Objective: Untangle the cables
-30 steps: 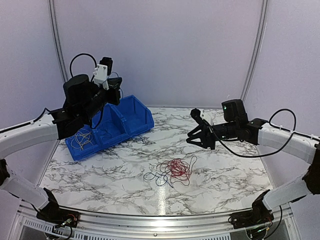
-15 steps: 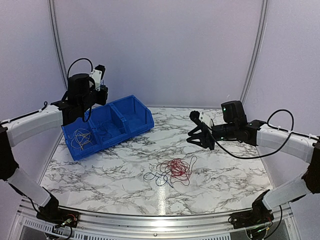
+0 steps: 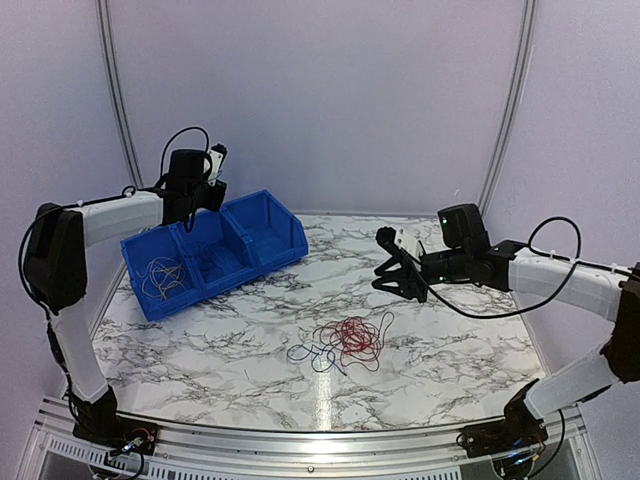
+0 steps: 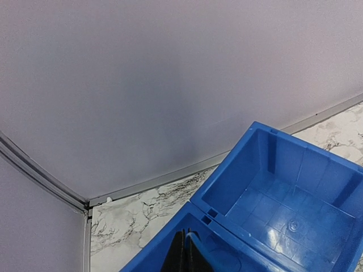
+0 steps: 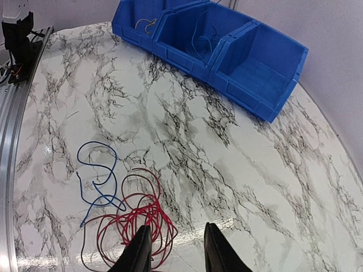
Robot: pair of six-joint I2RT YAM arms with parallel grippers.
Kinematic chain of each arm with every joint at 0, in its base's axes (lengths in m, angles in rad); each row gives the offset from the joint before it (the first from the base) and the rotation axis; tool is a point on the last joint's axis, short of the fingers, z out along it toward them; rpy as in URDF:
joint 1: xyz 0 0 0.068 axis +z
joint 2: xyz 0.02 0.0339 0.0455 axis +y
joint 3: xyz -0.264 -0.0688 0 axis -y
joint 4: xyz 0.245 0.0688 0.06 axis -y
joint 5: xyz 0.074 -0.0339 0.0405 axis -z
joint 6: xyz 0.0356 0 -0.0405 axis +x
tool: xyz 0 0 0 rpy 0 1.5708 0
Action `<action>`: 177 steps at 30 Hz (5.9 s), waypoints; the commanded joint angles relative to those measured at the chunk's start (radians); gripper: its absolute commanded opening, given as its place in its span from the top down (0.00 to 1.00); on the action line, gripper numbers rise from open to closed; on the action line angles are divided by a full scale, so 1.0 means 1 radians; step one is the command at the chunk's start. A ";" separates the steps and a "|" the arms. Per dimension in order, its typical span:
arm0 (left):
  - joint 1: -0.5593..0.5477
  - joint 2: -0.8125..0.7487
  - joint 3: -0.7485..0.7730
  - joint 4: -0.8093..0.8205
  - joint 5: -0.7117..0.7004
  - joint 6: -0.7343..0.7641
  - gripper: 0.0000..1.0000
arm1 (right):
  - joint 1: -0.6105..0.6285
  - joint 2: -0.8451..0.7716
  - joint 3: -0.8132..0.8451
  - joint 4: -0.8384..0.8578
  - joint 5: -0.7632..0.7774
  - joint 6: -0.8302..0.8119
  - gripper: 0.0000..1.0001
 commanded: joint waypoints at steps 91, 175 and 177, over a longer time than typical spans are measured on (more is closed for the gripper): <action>-0.290 -0.562 -0.144 -0.207 0.674 -0.400 0.43 | 0.093 0.049 0.409 -0.137 -0.016 0.057 0.45; -0.683 -0.576 -0.299 0.357 0.192 -0.706 0.44 | 0.403 0.354 0.524 0.343 -0.291 0.540 0.98; -0.683 -0.595 -0.320 0.357 0.169 -0.680 0.43 | 0.381 0.332 0.507 0.344 -0.280 0.539 1.00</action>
